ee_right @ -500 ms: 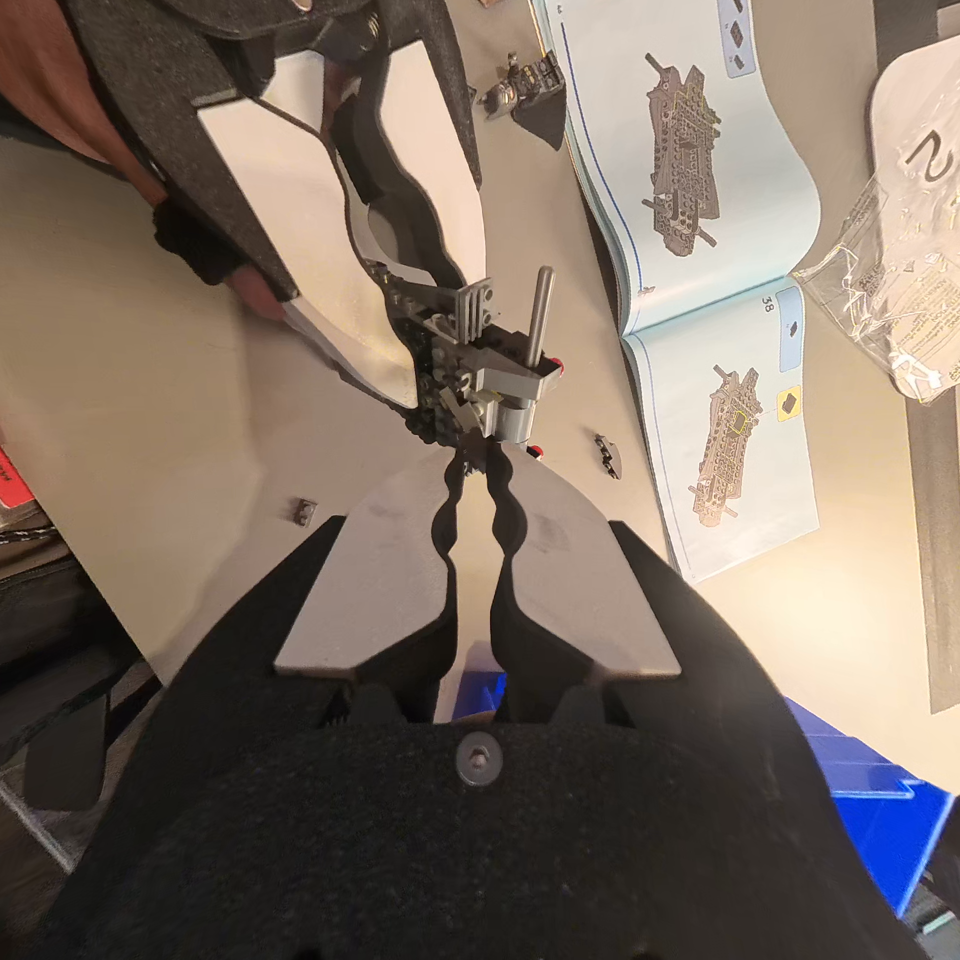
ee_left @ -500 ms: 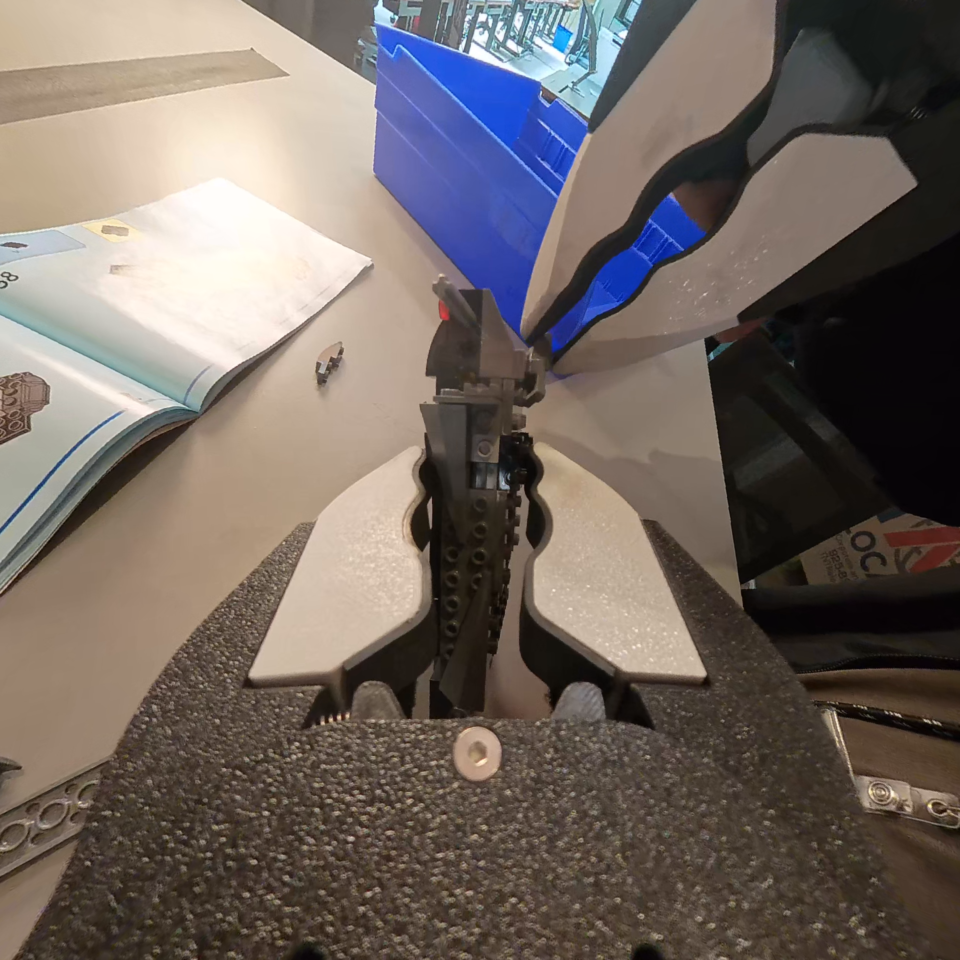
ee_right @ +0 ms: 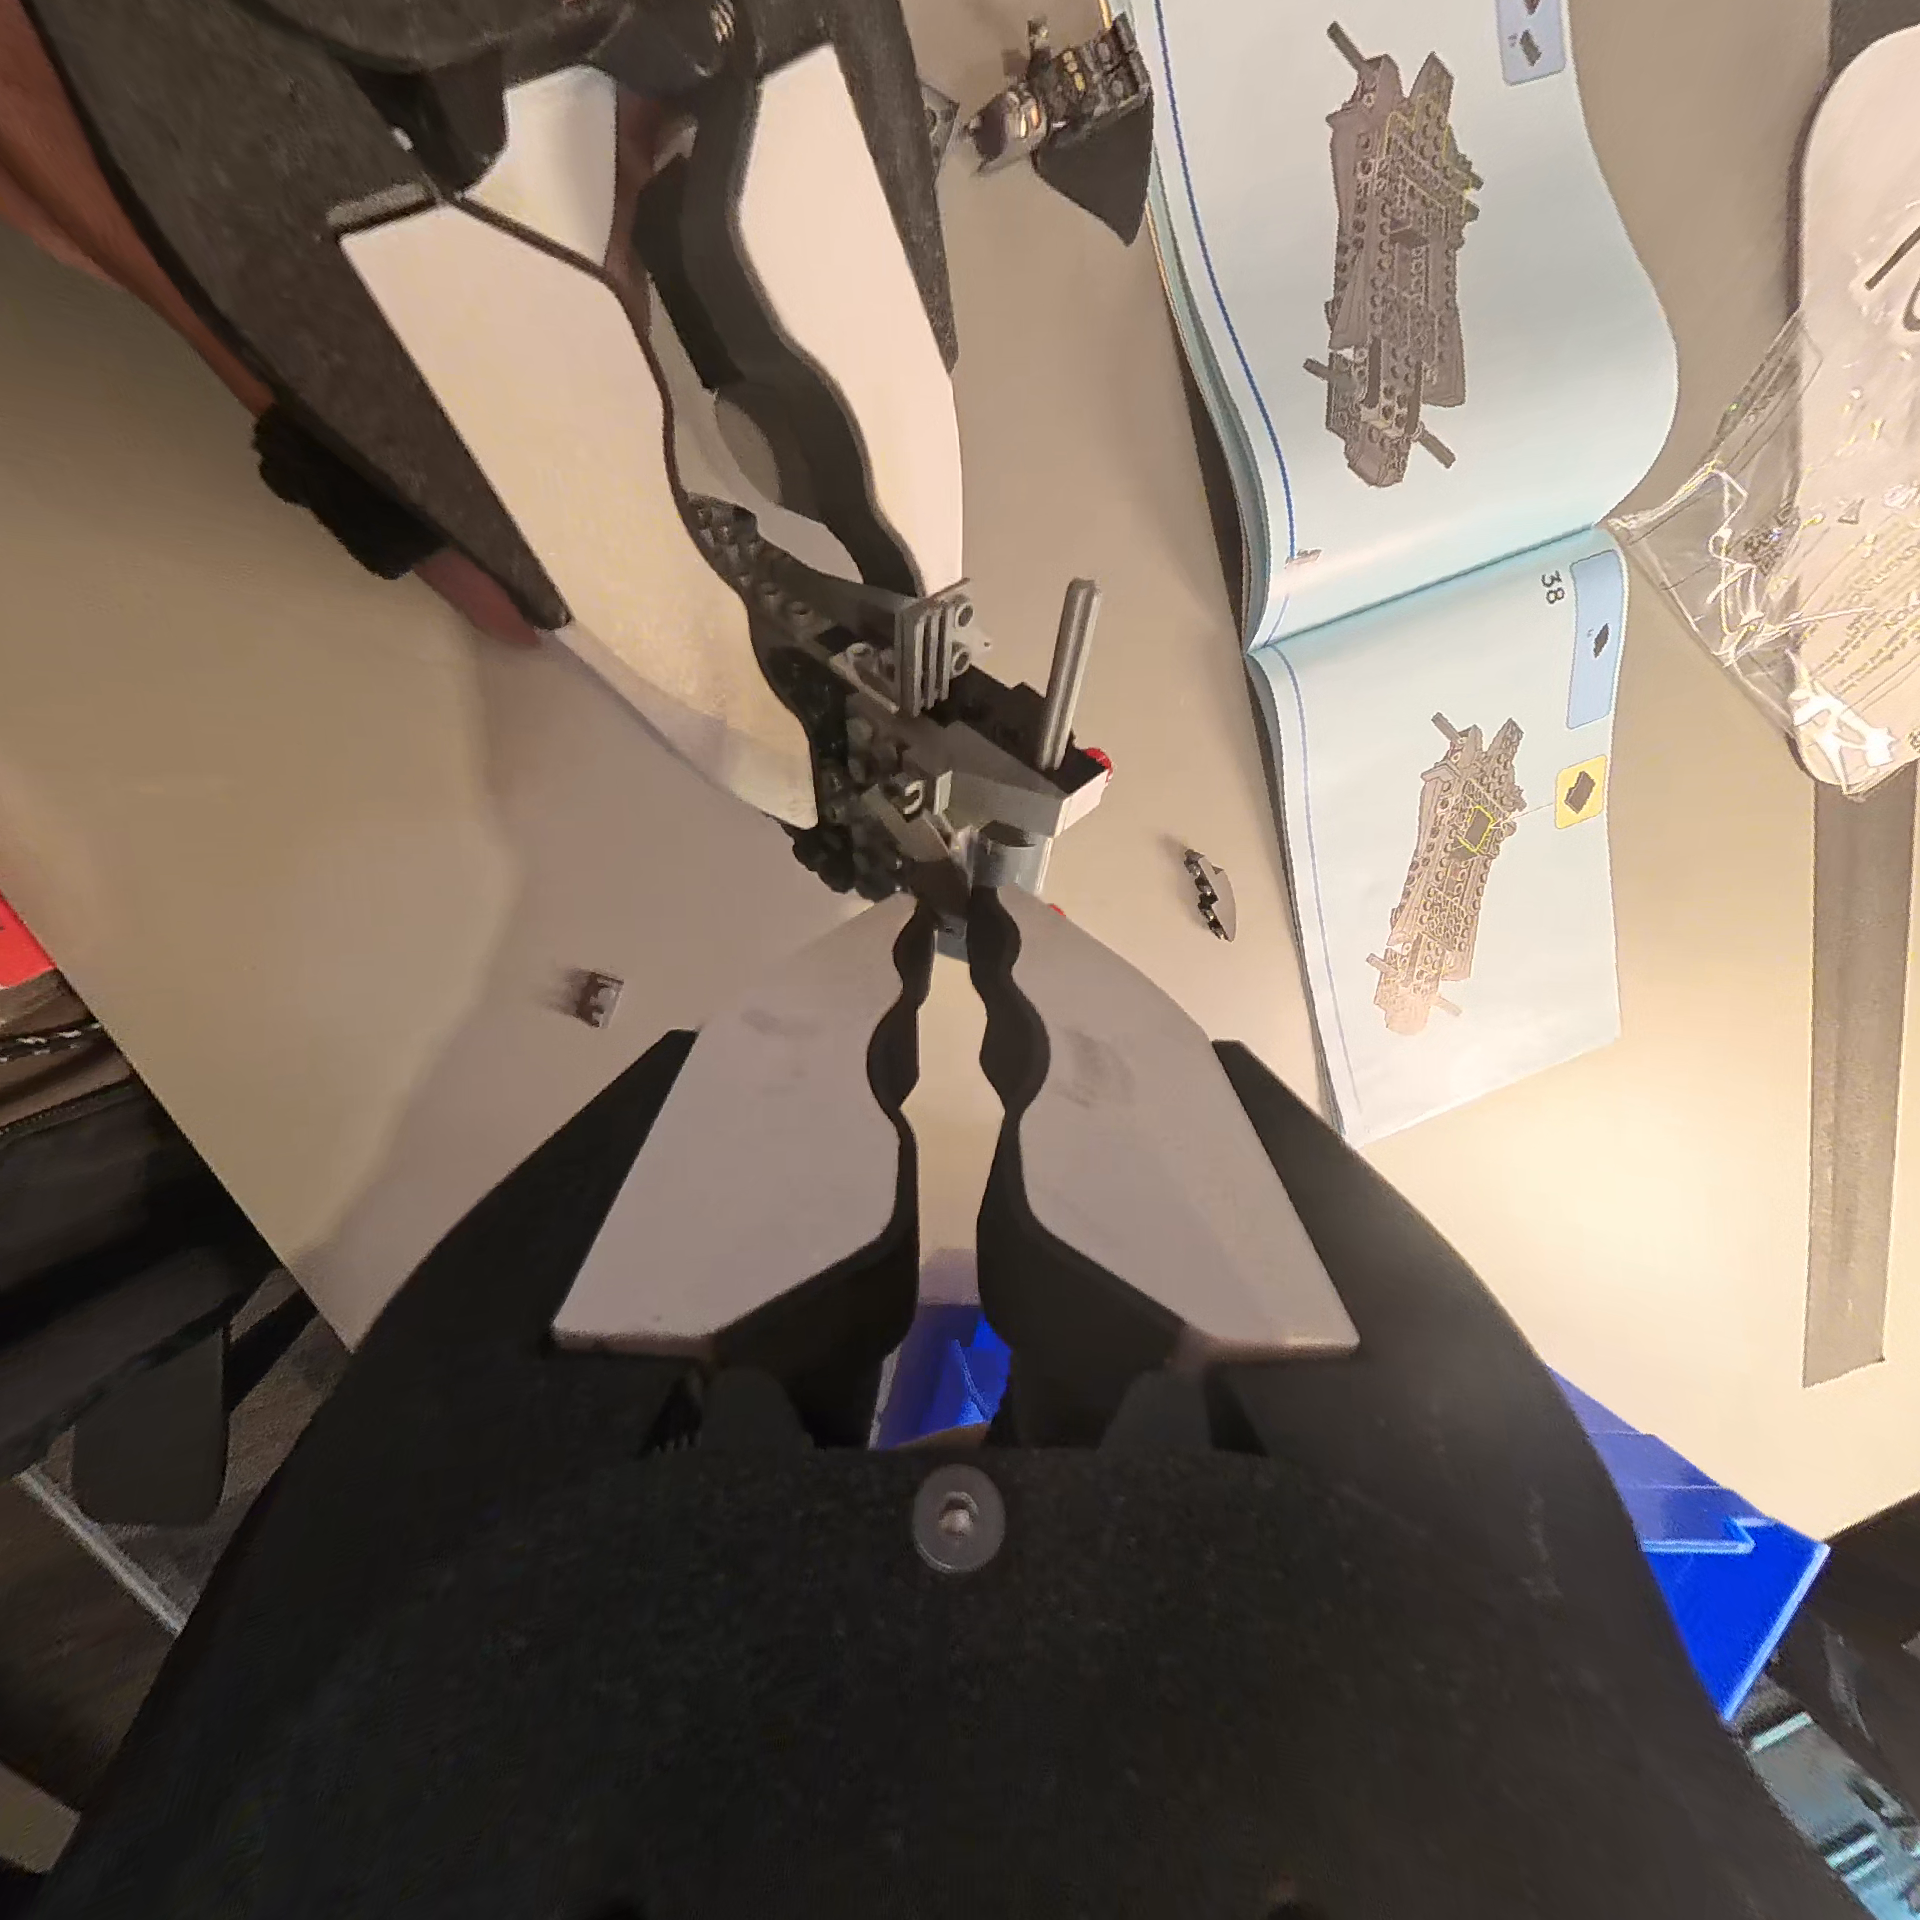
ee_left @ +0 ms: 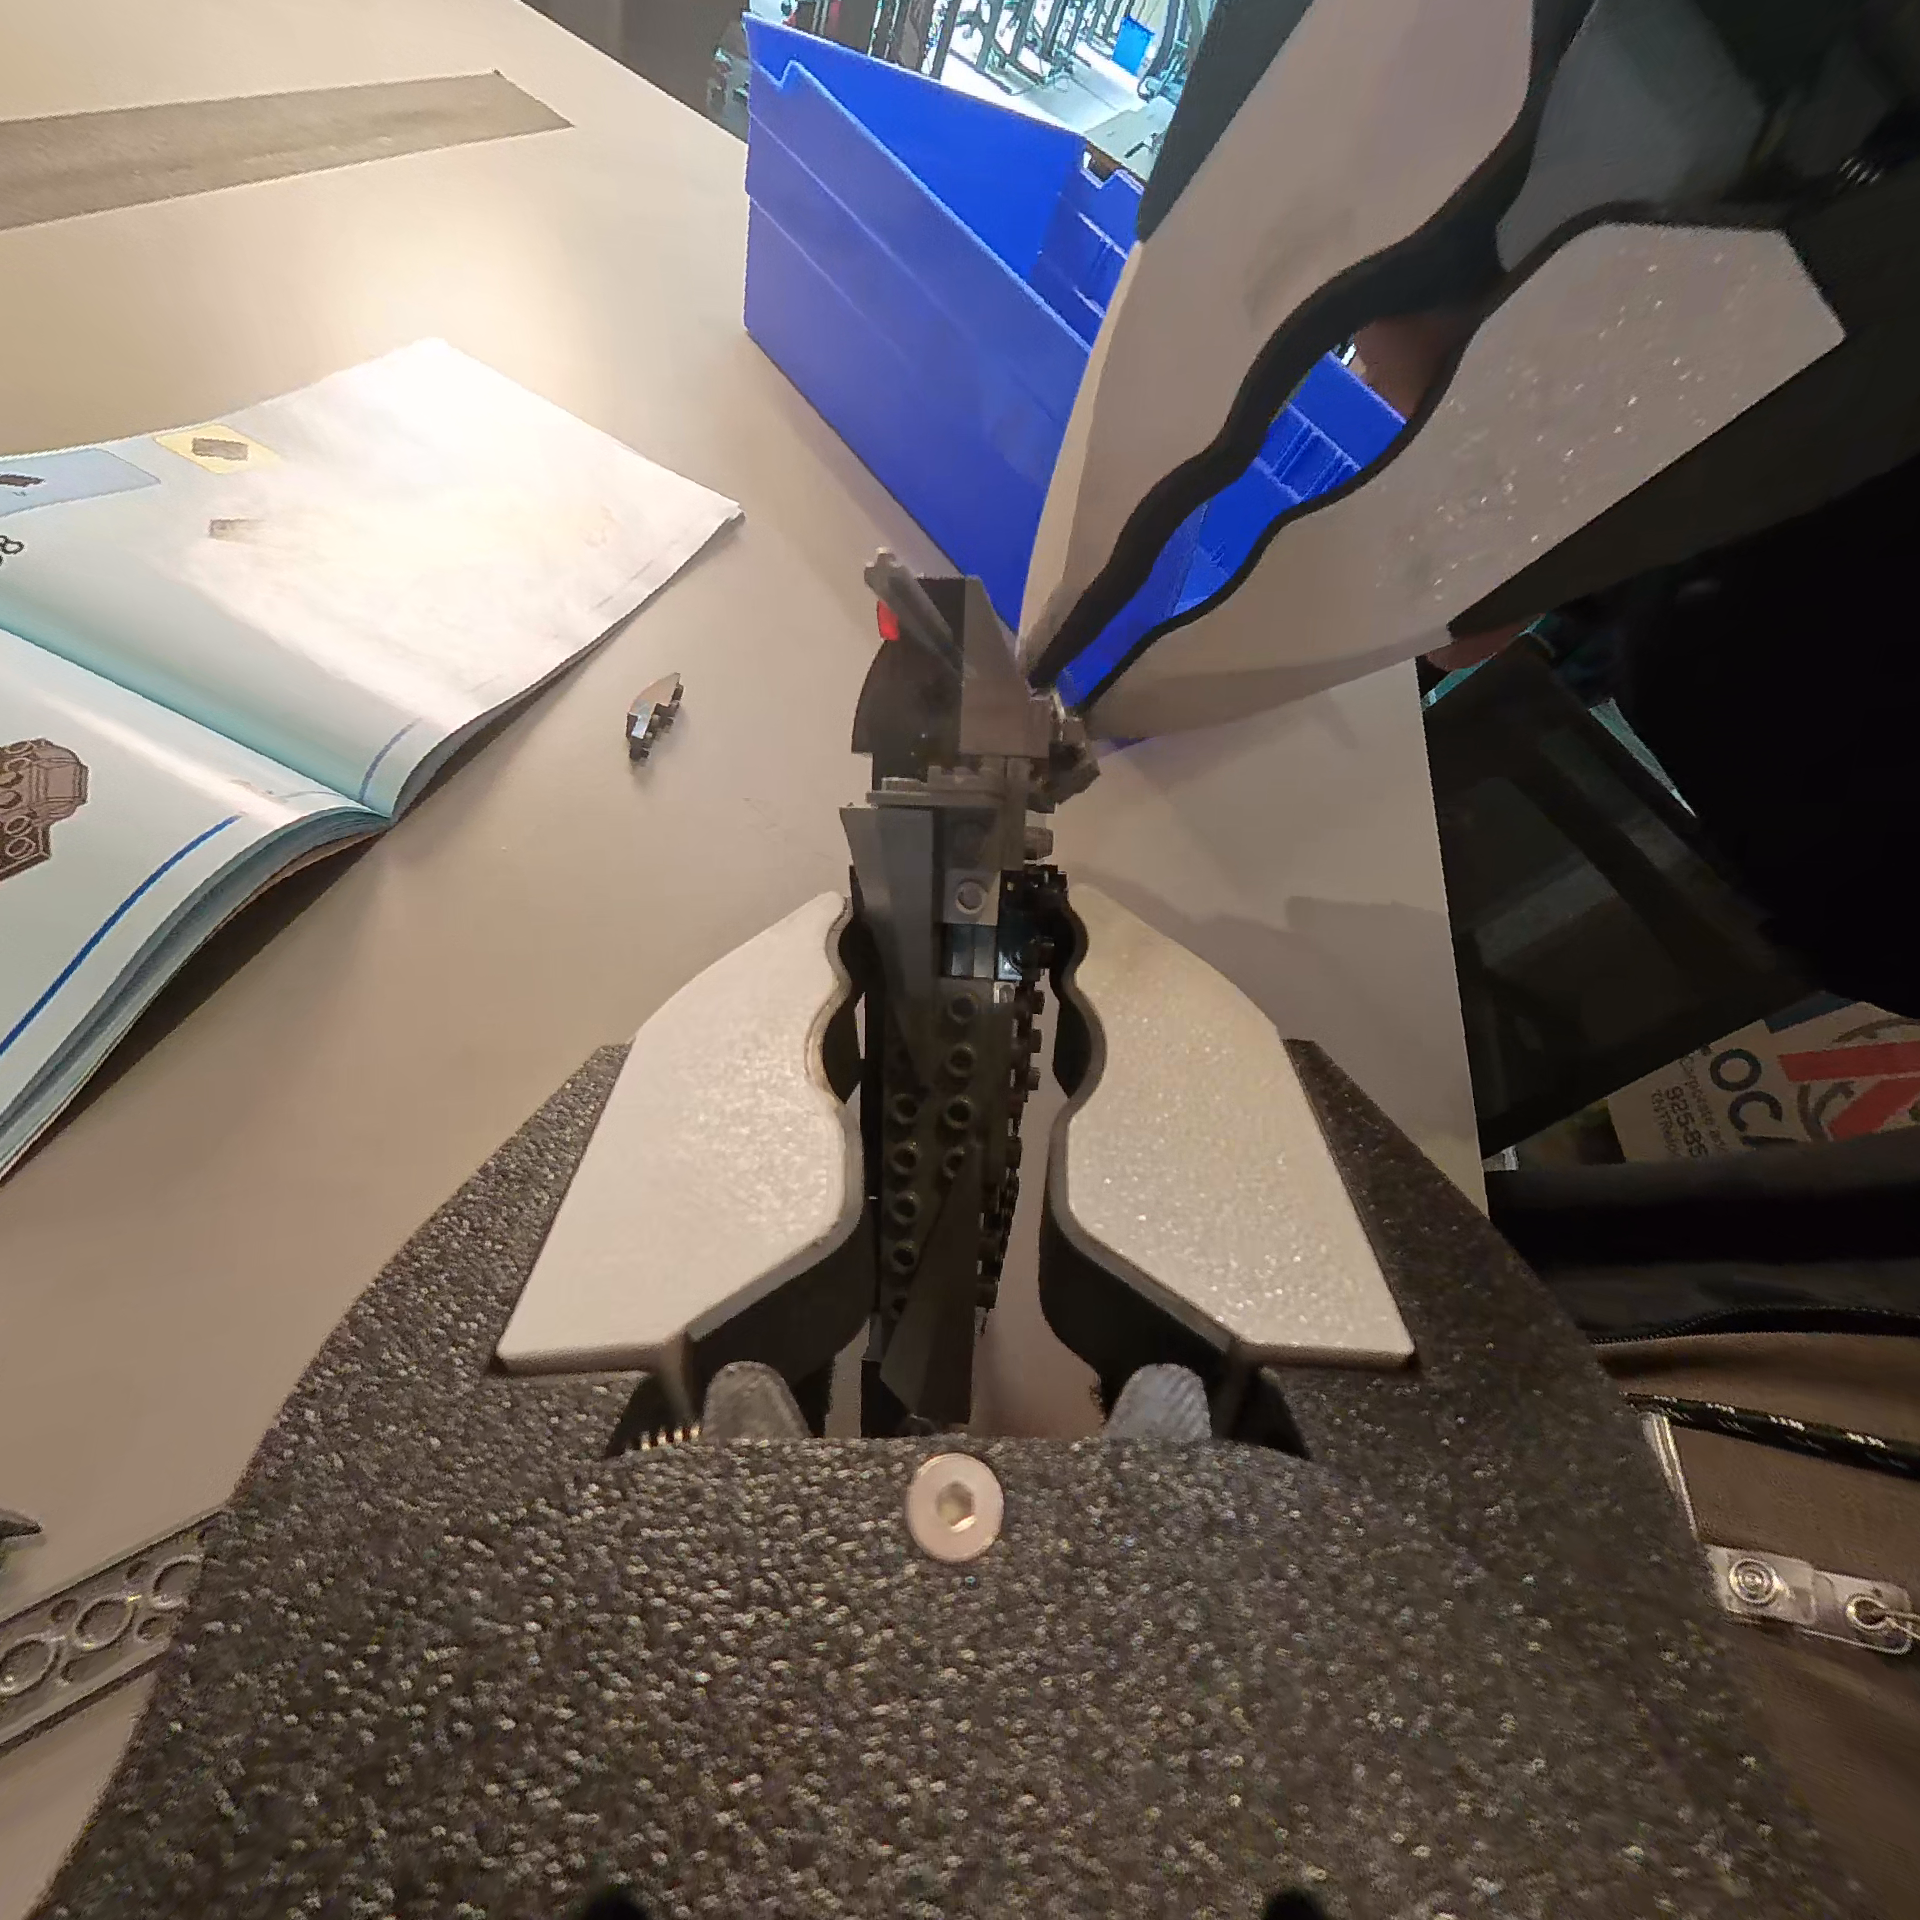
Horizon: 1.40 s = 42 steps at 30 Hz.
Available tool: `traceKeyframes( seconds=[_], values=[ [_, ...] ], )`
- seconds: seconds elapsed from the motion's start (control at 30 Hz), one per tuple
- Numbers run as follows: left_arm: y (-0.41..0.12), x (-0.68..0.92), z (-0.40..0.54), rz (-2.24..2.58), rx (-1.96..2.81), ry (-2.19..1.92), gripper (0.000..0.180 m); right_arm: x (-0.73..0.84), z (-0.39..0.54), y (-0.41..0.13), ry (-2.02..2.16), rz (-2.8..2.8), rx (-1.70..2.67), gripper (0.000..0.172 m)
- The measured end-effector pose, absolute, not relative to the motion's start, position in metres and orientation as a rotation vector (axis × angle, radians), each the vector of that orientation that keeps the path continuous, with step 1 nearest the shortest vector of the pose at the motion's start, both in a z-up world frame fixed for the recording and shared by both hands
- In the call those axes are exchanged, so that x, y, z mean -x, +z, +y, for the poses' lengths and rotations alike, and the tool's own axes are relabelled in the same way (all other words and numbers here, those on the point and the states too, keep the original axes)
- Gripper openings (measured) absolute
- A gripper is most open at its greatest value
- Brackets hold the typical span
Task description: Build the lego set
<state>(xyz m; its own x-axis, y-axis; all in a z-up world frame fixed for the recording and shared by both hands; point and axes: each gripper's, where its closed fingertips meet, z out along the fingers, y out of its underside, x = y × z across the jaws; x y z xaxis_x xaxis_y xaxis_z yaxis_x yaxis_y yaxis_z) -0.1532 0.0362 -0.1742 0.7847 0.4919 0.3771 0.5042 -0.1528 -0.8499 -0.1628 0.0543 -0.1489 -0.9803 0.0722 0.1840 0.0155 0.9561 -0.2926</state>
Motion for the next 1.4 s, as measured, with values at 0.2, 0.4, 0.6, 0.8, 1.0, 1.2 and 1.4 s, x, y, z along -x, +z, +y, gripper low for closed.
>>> traceKeyframes(
  seconds=[0.2,0.4,0.6,0.8,1.0,1.2,1.4],
  values=[
    [-0.175,0.155,0.033,-0.812,1.740,-0.075,0.034,0.169,0.050,-0.151,0.508,-2.875,0.123,0.007],
    [-0.178,0.154,0.034,-0.870,1.656,-0.225,0.034,0.173,0.047,-0.150,0.670,-2.850,0.181,0.007],
    [-0.181,0.151,0.037,-0.947,1.521,-0.456,0.034,0.172,0.048,-0.154,0.822,-2.841,0.252,0.009],
    [-0.189,0.148,0.042,-1.025,1.424,-0.627,0.034,0.177,0.050,-0.160,0.952,-2.782,0.367,0.010],
    [-0.192,0.148,0.043,-1.071,1.358,-0.702,0.034,0.179,0.056,-0.148,1.131,-2.634,0.506,0.014],
    [-0.192,0.148,0.041,-1.065,1.354,-0.730,0.034,0.165,0.061,-0.148,1.323,-2.513,0.538,0.018],
    [-0.192,0.135,0.043,-0.973,1.471,-0.759,0.034,0.149,0.064,-0.156,1.359,-2.555,0.379,0.019]
  ],
)
